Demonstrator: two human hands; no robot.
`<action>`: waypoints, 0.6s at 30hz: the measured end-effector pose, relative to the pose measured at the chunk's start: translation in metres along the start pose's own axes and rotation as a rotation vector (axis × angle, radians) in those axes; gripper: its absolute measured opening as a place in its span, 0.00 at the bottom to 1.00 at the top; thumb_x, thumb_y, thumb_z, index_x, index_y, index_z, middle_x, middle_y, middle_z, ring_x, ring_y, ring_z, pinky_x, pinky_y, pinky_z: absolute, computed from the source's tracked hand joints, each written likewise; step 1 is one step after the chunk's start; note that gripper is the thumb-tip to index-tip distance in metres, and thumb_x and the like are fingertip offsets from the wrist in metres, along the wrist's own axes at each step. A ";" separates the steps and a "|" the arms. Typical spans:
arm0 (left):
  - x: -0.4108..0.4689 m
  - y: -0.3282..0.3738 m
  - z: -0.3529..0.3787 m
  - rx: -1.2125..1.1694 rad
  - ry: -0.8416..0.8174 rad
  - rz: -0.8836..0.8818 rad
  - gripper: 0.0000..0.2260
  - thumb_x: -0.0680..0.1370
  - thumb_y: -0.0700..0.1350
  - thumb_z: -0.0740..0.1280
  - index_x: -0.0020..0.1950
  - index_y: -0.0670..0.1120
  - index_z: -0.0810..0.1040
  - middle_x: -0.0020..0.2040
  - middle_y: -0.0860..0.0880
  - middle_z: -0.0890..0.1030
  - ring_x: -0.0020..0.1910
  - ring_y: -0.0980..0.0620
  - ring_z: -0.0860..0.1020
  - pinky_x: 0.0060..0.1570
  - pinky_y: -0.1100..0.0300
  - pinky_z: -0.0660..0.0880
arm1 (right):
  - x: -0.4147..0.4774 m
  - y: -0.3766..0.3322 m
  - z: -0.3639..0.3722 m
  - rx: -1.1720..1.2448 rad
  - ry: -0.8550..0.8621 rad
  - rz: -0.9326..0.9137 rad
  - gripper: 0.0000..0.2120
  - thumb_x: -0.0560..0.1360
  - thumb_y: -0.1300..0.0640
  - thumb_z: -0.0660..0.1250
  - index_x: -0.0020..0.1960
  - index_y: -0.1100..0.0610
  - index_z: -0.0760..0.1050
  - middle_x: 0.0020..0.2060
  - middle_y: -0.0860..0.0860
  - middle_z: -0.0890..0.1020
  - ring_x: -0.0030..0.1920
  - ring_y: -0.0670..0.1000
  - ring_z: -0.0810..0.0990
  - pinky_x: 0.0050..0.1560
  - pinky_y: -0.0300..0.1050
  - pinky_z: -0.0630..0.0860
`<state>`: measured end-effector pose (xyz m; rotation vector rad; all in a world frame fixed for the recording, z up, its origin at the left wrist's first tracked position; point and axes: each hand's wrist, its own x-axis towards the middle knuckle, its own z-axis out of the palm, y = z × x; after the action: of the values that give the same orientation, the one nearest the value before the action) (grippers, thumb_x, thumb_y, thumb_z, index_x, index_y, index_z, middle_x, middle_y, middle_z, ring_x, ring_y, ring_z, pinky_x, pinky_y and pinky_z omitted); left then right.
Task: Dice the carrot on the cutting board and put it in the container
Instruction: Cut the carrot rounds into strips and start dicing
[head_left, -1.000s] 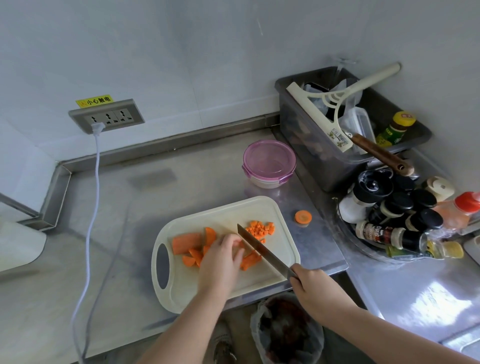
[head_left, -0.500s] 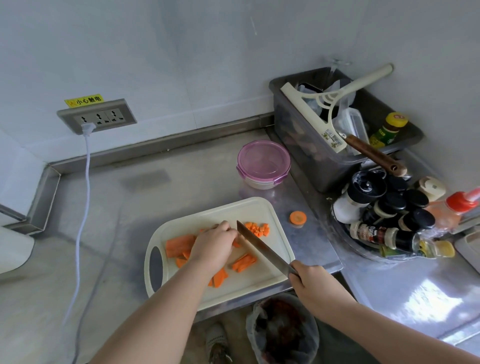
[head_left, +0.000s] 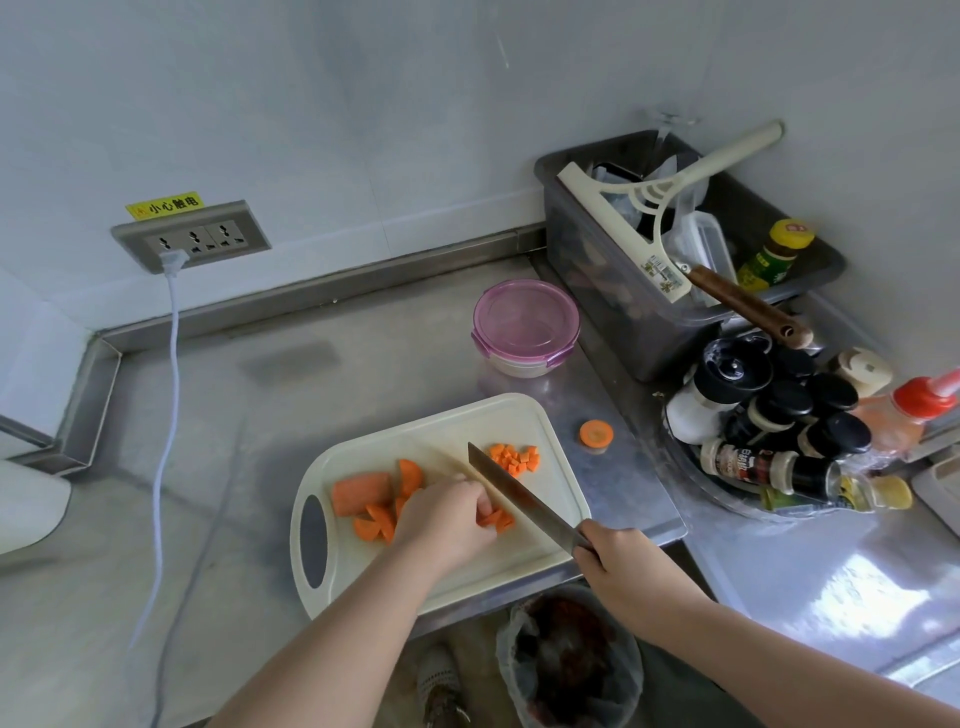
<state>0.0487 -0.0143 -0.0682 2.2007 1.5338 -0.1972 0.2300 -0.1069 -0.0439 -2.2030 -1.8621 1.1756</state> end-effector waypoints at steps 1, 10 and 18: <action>-0.001 0.000 0.001 -0.007 0.007 0.000 0.08 0.75 0.51 0.66 0.52 0.53 0.77 0.55 0.55 0.76 0.51 0.53 0.77 0.44 0.60 0.71 | 0.000 0.000 0.000 -0.005 -0.003 -0.003 0.16 0.82 0.54 0.53 0.36 0.46 0.60 0.32 0.47 0.72 0.29 0.46 0.68 0.30 0.38 0.64; -0.013 -0.002 0.019 0.037 0.048 -0.014 0.25 0.74 0.57 0.68 0.66 0.48 0.68 0.64 0.52 0.70 0.58 0.52 0.76 0.49 0.57 0.76 | -0.004 -0.003 0.004 -0.040 -0.008 -0.027 0.15 0.83 0.55 0.53 0.37 0.45 0.61 0.31 0.43 0.70 0.29 0.42 0.68 0.28 0.35 0.65; -0.007 0.001 0.025 -0.085 0.149 -0.108 0.15 0.76 0.50 0.67 0.62 0.48 0.73 0.59 0.52 0.74 0.55 0.53 0.77 0.47 0.61 0.75 | 0.006 -0.004 0.011 -0.018 0.005 -0.037 0.08 0.83 0.54 0.52 0.48 0.50 0.68 0.33 0.45 0.72 0.31 0.43 0.71 0.31 0.36 0.67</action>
<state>0.0509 -0.0315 -0.0877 2.1091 1.7107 -0.0006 0.2205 -0.1057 -0.0532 -2.1690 -1.9103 1.1510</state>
